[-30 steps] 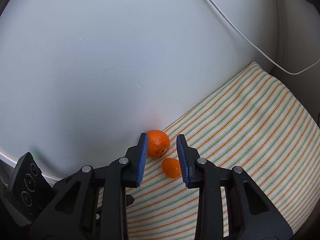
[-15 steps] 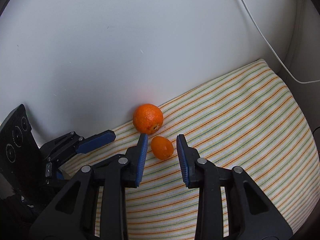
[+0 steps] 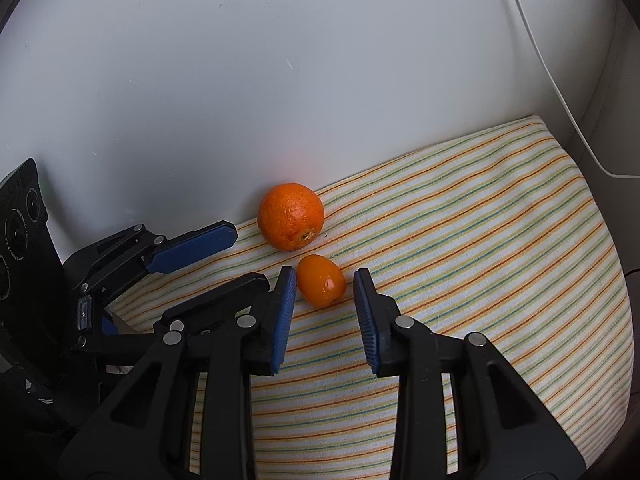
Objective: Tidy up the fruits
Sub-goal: 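Bring the left gripper to the larger tangerine while the right gripper approaches the small one, then close the left gripper on the larger tangerine while the right gripper closes on the small tangerine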
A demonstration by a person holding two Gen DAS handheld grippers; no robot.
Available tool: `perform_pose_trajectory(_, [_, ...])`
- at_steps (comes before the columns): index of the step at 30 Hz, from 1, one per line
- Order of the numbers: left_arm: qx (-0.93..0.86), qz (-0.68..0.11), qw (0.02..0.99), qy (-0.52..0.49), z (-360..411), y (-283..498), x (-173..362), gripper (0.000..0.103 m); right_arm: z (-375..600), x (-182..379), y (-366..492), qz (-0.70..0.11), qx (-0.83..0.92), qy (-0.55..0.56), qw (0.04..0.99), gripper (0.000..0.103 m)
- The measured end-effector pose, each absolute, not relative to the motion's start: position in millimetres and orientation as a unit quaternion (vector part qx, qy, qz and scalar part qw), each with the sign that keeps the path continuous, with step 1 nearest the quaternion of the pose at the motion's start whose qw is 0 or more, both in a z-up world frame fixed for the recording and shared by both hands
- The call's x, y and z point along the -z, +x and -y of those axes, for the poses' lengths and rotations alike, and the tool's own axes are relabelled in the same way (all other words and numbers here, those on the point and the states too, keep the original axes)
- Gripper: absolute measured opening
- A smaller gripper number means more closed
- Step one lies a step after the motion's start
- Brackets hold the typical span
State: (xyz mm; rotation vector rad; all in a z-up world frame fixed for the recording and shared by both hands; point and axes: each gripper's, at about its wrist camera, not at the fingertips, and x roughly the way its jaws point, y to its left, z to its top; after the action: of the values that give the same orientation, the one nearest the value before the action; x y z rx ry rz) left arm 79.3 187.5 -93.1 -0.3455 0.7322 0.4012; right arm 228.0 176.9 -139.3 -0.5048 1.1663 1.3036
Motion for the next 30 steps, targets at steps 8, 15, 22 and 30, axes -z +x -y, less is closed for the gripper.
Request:
perform_pose_trajectory(8, [-0.217, -0.369, 0.893, -0.136, -184.7, 101.9, 94.5, 0.037, -156.4, 126.5, 248.6, -0.507, -0.555, -0.202, 0.628, 0.028])
perform_pose_trajectory(15, [-0.245, -0.380, 0.885, -0.107, -185.0, 110.4, 96.7, 0.037, -151.9, 124.3, 247.6, -0.510, -0.562, -0.201, 0.620, 0.028])
perform_pose_trajectory(22, [-0.252, -0.386, 0.884, -0.080, -180.2, 115.0, 96.8, 0.035, -166.9, 142.9, 252.8, -0.516, -0.567, -0.206, 0.608, 0.031])
perform_pose_trajectory(30, [-0.242, -0.380, 0.891, -0.050, -176.1, 119.2, 91.5, 0.025, -161.3, 139.2, 269.0, -0.505, -0.562, -0.200, 0.624, 0.016])
